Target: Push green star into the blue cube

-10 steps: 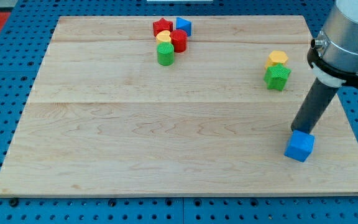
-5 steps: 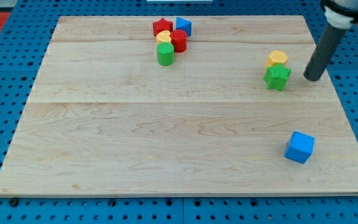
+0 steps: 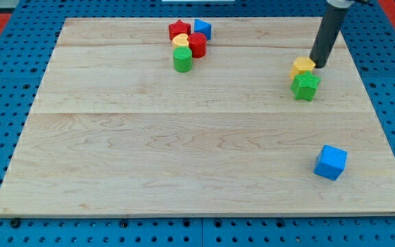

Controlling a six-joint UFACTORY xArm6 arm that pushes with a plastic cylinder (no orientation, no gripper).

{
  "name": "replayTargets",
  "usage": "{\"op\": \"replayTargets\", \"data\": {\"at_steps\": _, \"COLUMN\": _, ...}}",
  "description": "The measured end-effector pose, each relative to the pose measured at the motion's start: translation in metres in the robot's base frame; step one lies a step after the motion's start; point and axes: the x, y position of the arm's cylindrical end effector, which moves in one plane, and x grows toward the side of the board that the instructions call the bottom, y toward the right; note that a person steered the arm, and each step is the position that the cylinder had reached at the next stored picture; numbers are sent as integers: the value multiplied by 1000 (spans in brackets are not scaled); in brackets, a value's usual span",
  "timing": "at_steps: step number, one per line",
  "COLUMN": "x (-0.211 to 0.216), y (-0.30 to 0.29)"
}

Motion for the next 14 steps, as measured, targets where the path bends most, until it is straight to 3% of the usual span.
{"op": "replayTargets", "data": {"at_steps": 2, "x": 2, "y": -2}}
{"op": "replayTargets", "data": {"at_steps": 4, "x": 47, "y": -12}}
{"op": "replayTargets", "data": {"at_steps": 5, "x": 47, "y": -22}}
{"op": "replayTargets", "data": {"at_steps": 10, "x": 49, "y": -117}}
{"op": "replayTargets", "data": {"at_steps": 12, "x": 83, "y": -121}}
{"op": "replayTargets", "data": {"at_steps": 14, "x": 35, "y": -116}}
